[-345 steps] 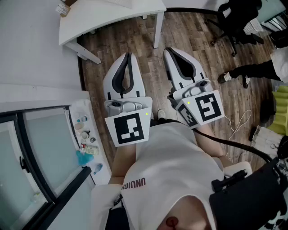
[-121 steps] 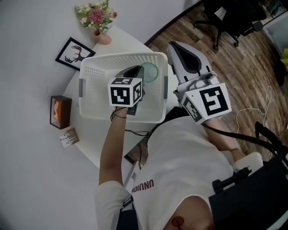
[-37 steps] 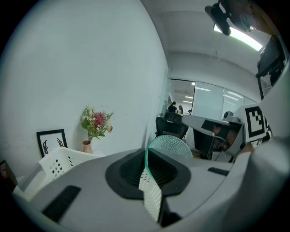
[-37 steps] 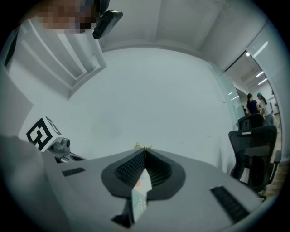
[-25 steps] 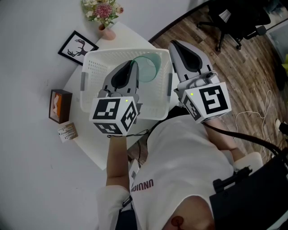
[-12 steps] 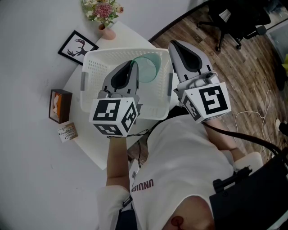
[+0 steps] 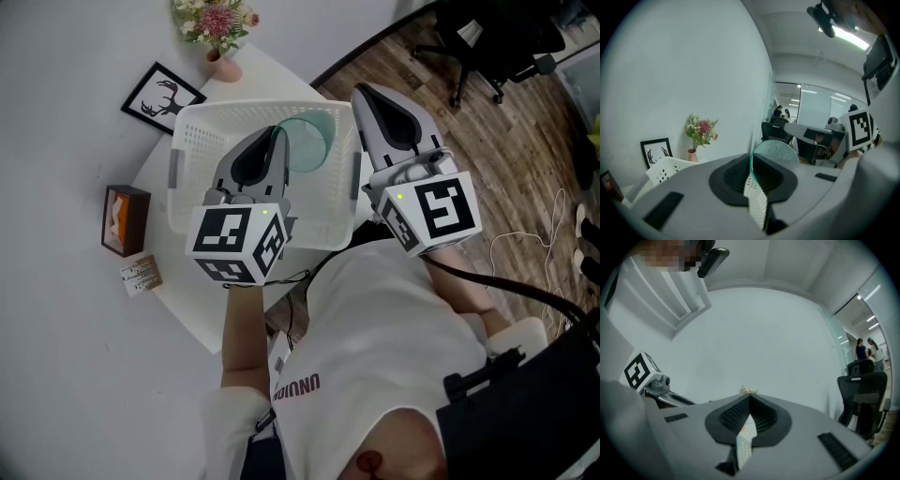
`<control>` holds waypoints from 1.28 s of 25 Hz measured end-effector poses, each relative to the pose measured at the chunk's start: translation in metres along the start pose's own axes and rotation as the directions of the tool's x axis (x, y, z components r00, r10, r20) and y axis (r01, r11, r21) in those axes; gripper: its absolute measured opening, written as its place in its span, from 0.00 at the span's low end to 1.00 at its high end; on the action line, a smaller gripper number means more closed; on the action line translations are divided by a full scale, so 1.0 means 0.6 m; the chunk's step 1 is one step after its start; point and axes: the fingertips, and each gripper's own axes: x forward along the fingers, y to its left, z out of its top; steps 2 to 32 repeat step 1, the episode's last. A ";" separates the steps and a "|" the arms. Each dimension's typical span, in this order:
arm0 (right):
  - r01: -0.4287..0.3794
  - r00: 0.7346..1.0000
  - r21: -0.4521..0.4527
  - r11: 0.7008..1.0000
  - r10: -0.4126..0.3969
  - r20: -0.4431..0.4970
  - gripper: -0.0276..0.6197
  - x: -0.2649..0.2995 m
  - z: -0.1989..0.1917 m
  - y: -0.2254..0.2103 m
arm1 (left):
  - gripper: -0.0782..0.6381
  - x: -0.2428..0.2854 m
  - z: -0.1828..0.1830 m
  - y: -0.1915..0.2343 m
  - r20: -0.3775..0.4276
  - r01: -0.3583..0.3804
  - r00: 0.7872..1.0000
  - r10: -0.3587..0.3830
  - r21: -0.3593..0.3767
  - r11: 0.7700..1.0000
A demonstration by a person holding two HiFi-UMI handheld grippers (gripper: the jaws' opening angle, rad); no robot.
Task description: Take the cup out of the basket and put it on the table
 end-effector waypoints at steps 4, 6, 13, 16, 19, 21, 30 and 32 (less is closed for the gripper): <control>0.000 1.000 0.001 1.000 0.000 0.000 0.07 0.000 0.000 0.000 | 0.15 0.000 0.000 0.000 0.001 0.000 1.000 0.000 0.001 1.000; 0.000 1.000 0.001 1.000 0.000 0.000 0.07 0.000 0.000 0.000 | 0.15 0.000 0.000 0.000 0.001 0.000 1.000 0.000 0.001 1.000; 0.000 1.000 0.001 1.000 0.000 0.000 0.07 0.000 0.000 0.000 | 0.15 0.000 0.000 0.000 0.001 0.000 1.000 0.000 0.001 1.000; 0.000 1.000 0.001 1.000 0.000 0.000 0.07 0.000 0.000 0.000 | 0.15 0.000 0.000 0.000 0.001 0.000 1.000 0.000 0.001 1.000; 0.000 1.000 0.001 1.000 0.000 0.000 0.07 0.000 0.000 0.000 | 0.15 0.000 0.000 0.000 0.001 0.000 1.000 0.000 0.001 1.000; 0.000 1.000 0.001 1.000 0.000 0.000 0.07 0.000 0.000 0.000 | 0.15 0.000 0.000 0.000 0.001 0.000 1.000 0.000 0.001 1.000; 0.000 1.000 0.001 1.000 0.000 0.000 0.07 0.000 0.000 0.000 | 0.15 0.000 0.000 0.000 0.001 0.000 1.000 0.000 0.001 1.000; 0.000 1.000 0.001 1.000 0.000 0.000 0.07 0.000 0.000 0.000 | 0.15 0.000 0.000 0.000 0.001 0.000 1.000 0.000 0.001 1.000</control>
